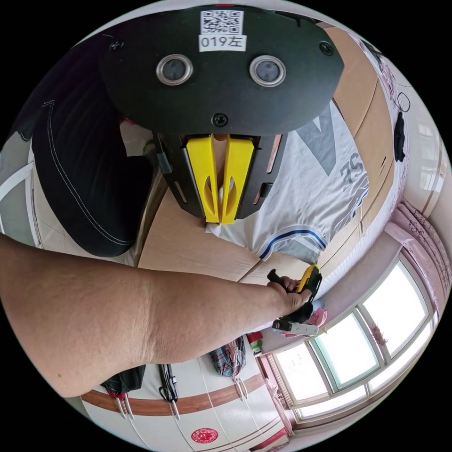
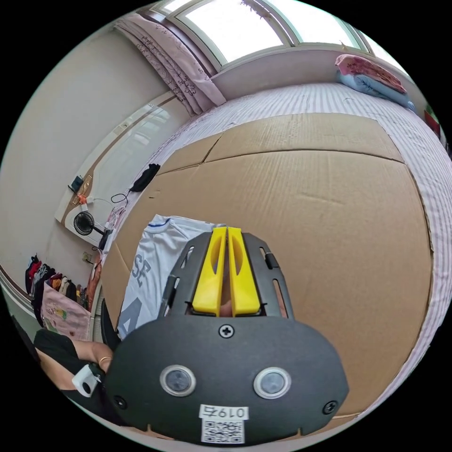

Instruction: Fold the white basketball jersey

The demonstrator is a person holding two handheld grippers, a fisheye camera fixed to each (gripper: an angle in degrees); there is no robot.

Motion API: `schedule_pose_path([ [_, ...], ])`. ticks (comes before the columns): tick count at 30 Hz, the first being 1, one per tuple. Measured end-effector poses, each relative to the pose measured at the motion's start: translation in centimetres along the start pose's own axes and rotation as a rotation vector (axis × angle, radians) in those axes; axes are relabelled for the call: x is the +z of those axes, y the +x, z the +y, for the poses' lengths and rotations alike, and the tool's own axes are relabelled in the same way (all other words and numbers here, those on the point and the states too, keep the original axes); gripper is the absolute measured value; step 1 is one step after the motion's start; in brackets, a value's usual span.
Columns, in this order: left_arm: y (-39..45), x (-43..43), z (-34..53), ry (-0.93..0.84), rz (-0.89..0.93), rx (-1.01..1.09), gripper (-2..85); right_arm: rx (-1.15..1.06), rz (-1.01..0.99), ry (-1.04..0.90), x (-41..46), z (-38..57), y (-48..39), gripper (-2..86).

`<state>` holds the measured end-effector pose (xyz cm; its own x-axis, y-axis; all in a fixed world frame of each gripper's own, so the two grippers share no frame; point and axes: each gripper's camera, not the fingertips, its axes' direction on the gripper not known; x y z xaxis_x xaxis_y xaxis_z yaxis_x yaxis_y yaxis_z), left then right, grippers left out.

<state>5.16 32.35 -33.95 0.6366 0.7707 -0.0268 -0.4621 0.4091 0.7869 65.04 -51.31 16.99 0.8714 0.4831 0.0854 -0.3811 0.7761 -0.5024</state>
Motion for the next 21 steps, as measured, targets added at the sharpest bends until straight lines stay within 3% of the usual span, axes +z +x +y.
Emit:
schedule_pose_path([
  [7, 0.0, -0.8, 0.0, 0.016, -0.026, 0.019, 0.9, -0.027, -0.029, 0.058, -1.6, -0.1, 2.8, -1.0],
  [12, -0.4, -0.2, -0.2, -0.001, -0.036, 0.013, 0.8, 0.008, 0.054, -0.028, 2.0, 1.1, 6.6, -1.0],
  [21, -0.2, 0.3, 0.4, -0.009, -0.025, 0.026, 0.7, 0.03, 0.031, -0.012, 3.8, 5.1, 12.8, -0.9],
])
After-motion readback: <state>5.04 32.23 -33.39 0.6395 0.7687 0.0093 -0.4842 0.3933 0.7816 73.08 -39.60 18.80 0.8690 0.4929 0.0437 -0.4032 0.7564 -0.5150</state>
